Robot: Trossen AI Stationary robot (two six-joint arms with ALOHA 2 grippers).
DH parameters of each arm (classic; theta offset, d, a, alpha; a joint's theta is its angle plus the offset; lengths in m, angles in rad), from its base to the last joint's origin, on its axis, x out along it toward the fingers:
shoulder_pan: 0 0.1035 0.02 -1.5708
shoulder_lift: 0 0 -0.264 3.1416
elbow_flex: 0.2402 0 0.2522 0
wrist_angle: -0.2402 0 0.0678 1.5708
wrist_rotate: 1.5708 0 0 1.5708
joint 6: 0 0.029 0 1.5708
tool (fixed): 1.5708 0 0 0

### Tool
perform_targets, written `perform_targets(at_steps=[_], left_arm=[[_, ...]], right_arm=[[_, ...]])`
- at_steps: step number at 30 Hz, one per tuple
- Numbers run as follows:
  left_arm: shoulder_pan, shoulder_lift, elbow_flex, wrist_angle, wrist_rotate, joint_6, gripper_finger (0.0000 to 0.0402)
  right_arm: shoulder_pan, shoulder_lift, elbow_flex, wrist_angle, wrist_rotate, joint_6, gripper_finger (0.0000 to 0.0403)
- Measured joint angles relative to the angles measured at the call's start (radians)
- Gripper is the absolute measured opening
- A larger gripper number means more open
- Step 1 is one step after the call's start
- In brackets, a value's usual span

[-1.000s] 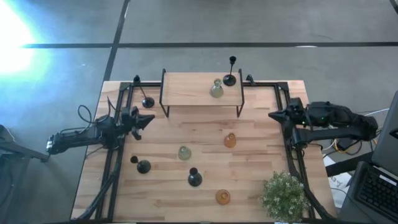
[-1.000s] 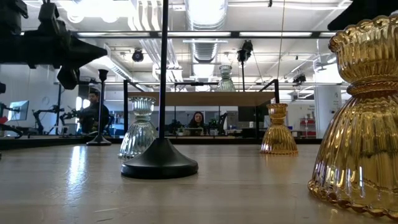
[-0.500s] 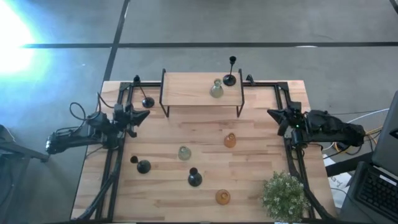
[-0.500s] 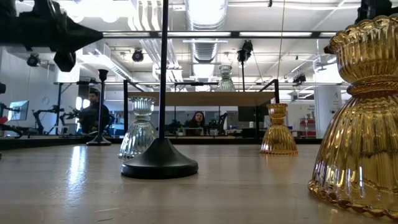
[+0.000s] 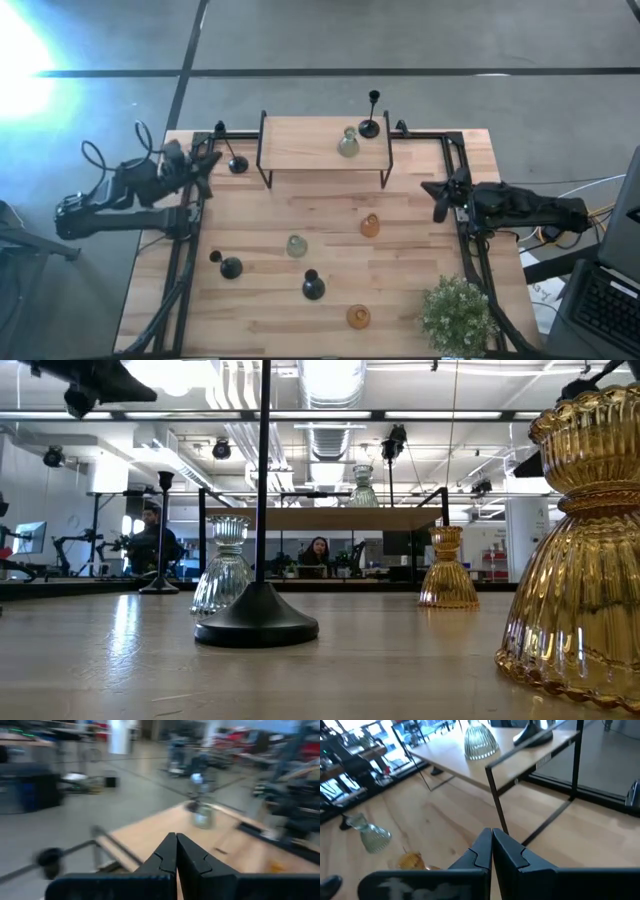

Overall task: Pick & Place candle stick holders
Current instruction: Put the green glass candle holder on the shelf

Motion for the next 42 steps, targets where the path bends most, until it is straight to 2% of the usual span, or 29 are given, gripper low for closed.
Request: perform_targets(at_steps=[3, 6, 10, 14, 23, 31, 36, 42], left_arm=[[-0.001, 0.053, 0.06, -0.028, 0.001, 0.034, 0.0005], [-0.003, 0.101, 0.148, -0.102, 0.169, 0.085, 0.0005], [-0.003, 0.165, 0.297, -0.32, 0.411, 0.07, 0.0005], [-0.014, 0.225, 0.405, -0.519, 0.554, -0.004, 0.0003], [-0.14, 0.331, 0.437, -0.74, 0.632, -0.038, 0.0002], [-0.383, 0.35, 0.432, -0.991, 0.644, -0.277, 0.0001], [-0.527, 0.358, 0.389, -1.01, 0.64, -0.389, 0.0001], [-0.611, 0.422, 0.356, -0.951, 0.639, -0.413, 0.0001]], right_arm=[[0.0, 0.005, -0.016, 0.0, -0.001, 0.0, 0.0008], [0.0, 0.004, -0.036, 0.001, -0.001, 0.0, 0.0008], [0.0, 0.005, -0.064, 0.001, -0.002, 0.0, 0.0008], [0.0, 0.005, -0.09, 0.001, -0.002, 0.0, 0.0008], [0.0, 0.006, -0.147, 0.004, -0.003, 0.001, 0.0009], [0.0, 0.008, -0.147, 0.008, -0.003, 0.0, 0.0009], [0.0, 0.009, -0.147, 0.008, -0.003, 0.0, 0.0009], [0.0, 0.01, -0.147, 0.008, -0.003, 0.0, 0.0009]])
